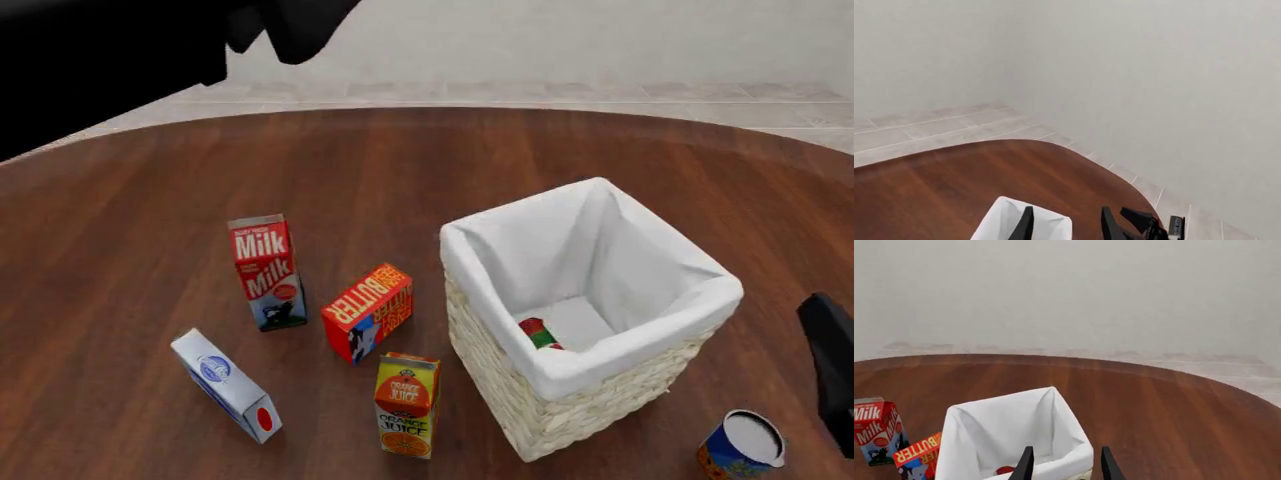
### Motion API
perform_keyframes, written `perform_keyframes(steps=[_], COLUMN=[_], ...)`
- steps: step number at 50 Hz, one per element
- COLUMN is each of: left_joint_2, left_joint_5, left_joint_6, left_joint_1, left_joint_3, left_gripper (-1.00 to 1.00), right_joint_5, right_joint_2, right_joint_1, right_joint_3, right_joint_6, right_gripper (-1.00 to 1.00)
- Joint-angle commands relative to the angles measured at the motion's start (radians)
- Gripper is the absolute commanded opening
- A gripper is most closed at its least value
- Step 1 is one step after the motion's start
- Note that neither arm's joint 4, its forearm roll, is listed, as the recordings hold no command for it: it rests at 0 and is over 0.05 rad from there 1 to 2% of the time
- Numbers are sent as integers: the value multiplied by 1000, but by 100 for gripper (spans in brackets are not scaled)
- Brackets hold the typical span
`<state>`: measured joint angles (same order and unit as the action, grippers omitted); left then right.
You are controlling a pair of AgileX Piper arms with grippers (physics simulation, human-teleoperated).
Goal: Pick up the alphabet soup and the tomato sauce, and put them in the basket.
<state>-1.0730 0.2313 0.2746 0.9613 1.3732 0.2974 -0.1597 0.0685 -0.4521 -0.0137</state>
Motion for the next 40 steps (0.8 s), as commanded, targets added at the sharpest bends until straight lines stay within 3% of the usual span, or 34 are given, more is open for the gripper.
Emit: perform_keyframes(steps=[1, 2, 4, 6, 12, 14, 15, 17, 20, 22, 26, 32, 35, 40], left_joint_2=[12, 11, 9, 9, 17, 17, 20, 19, 15, 15, 15, 13, 13, 18], left_joint_5=[-9, -8, -6, -8, -26, -32, -39, -45, -51, -55, -59, -60, -61, -64], left_joint_6=[13, 14, 11, 14, 25, 29, 33, 34, 37, 40, 42, 43, 44, 45], left_joint_1=[3, 3, 7, 7, 4, 4, 7, 12, 14, 17, 23, 27, 26, 28], left_joint_3=[6, 9, 15, 19, 5, 0, -7, -12, -12, -13, -8, -7, -6, -5], left_gripper=[100, 100, 100, 100, 100, 100, 100, 100, 100, 100, 100, 100, 100, 100], right_joint_5=[95, 105, 137, 182, 301, 302, 319, 357, 401, 433, 498, 545, 574, 636], right_joint_2=[-140, -157, -158, -190, -221, -221, -238, -244, -258, -271, -268, -306, -341, -363], right_joint_1=[-13, -23, -6, -22, -26, -26, -60, -53, -67, -73, -105, -148, -153, -172], right_joint_3=[-136, -145, -168, -207, -315, -316, -333, -362, -394, -418, -464, -502, -533, -578], right_joint_6=[-18, -3, -73, -47, -43, -43, -64, -56, -89, -52, -87, -91, -65, -88], right_gripper=[100, 100, 100, 100, 100, 100, 100, 100, 100, 100, 100, 100, 100, 100])
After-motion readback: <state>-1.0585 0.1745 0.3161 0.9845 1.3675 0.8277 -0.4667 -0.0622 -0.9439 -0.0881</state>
